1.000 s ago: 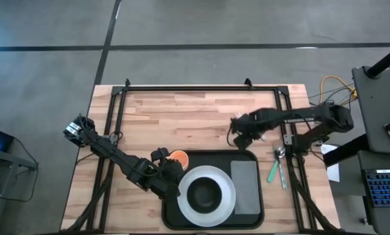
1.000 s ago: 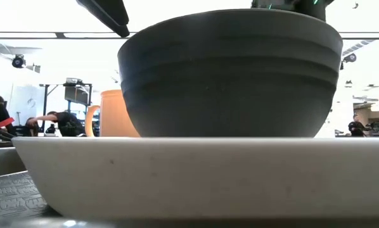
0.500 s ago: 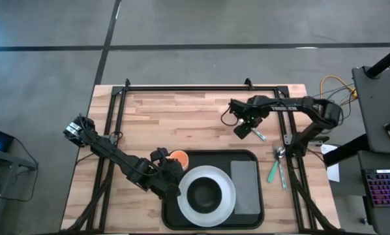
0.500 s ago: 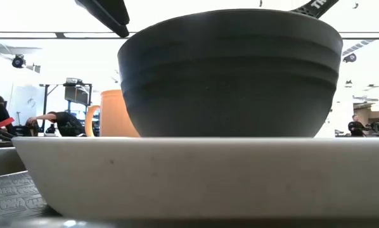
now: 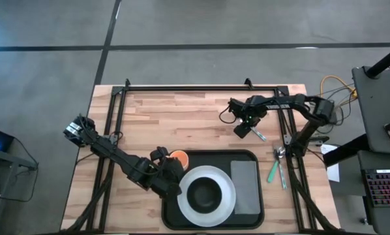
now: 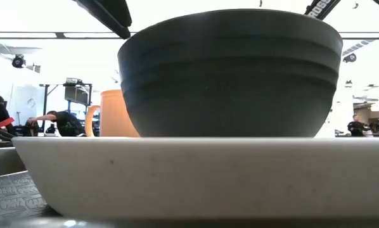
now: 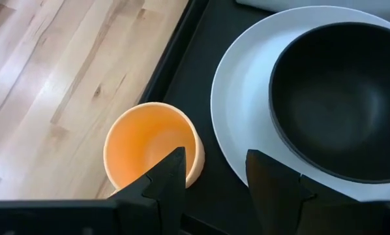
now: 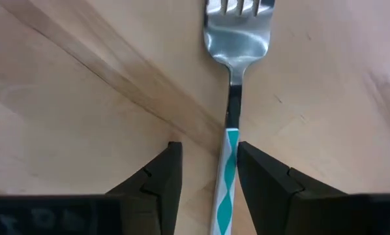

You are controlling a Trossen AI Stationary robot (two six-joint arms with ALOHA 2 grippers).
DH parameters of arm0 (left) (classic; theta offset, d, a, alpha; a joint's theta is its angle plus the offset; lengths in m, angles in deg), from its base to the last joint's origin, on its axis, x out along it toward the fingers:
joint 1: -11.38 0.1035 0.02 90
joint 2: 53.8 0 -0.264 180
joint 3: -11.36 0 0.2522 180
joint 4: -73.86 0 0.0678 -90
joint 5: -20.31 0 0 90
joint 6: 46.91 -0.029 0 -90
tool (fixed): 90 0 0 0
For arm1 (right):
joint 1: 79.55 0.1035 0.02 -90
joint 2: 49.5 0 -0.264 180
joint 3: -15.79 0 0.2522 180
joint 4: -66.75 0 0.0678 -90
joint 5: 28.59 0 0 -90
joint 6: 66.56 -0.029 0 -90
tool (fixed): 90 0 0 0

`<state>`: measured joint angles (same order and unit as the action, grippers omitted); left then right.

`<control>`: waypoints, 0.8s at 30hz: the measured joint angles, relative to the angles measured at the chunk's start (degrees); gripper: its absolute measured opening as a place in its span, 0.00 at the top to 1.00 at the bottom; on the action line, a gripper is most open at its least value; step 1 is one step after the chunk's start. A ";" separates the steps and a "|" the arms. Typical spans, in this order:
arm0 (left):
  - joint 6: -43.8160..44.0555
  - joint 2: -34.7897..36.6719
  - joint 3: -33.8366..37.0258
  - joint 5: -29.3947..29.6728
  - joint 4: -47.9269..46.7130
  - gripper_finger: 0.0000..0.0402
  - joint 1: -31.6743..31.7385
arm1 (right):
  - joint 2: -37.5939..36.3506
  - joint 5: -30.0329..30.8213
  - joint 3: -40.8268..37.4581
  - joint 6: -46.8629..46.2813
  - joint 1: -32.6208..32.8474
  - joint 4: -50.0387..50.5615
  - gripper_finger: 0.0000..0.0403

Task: Set up tray
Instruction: Put the green fork on the gray napkin to the right of the white plate

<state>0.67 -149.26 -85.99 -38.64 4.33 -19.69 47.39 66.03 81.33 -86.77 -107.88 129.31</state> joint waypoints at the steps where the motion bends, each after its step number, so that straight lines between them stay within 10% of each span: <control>1: 0.12 0.00 0.00 0.00 0.01 0.65 0.00 | 0.27 -0.02 -0.15 0.04 0.00 -0.28 0.67; 24: 1.22 0.00 0.00 0.83 0.04 0.65 0.04 | 0.47 -1.96 -0.47 -3.49 -0.79 -1.66 0.87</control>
<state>1.89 -149.26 -85.99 -37.81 4.37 -19.64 47.86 64.08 80.86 -90.26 -108.67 127.64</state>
